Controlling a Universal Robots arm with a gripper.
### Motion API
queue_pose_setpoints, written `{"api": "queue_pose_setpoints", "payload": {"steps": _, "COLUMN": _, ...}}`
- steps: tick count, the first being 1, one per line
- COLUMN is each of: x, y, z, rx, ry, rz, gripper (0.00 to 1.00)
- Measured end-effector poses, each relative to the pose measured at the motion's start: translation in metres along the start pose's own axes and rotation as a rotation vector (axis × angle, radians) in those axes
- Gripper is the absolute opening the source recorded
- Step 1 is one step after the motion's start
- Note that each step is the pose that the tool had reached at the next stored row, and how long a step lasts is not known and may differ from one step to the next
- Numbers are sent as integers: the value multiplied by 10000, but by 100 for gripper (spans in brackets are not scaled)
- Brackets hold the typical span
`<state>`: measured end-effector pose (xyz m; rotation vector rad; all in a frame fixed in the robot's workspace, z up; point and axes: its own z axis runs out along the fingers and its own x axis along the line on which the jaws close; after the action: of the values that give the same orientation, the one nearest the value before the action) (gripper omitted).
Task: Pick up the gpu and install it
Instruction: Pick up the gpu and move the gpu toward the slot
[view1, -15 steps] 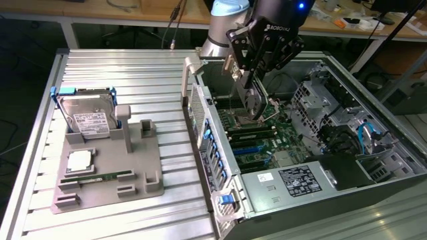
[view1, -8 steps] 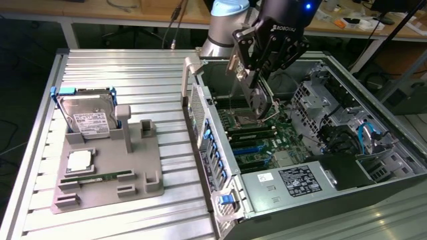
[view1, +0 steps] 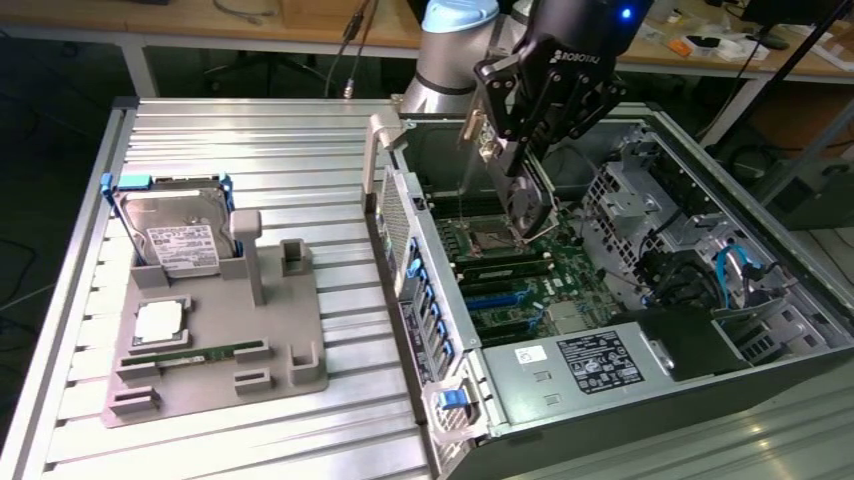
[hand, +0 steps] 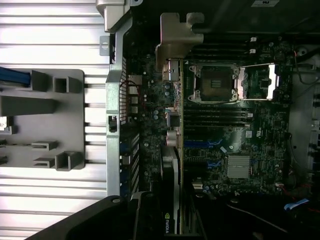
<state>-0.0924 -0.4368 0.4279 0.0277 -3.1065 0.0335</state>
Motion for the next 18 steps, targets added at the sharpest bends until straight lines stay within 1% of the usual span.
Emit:
{"api": "queue_pose_setpoints", "payload": {"steps": 4, "x": -27, "y": -1, "z": -1, "rx": 1, "ry": 0, "rz": -10, "gripper": 27}}
{"api": "queue_pose_setpoints", "payload": {"steps": 12, "x": -31, "y": -1, "z": -1, "rx": 0, "ry": 0, "rz": -11, "gripper": 27}}
{"api": "queue_pose_setpoints", "payload": {"steps": 15, "x": -77, "y": -1, "z": -2, "rx": 0, "ry": 0, "rz": -14, "gripper": 27}}
{"api": "queue_pose_setpoints", "payload": {"steps": 18, "x": -154, "y": -2, "z": -5, "rx": 1, "ry": 0, "rz": -19, "gripper": 27}}
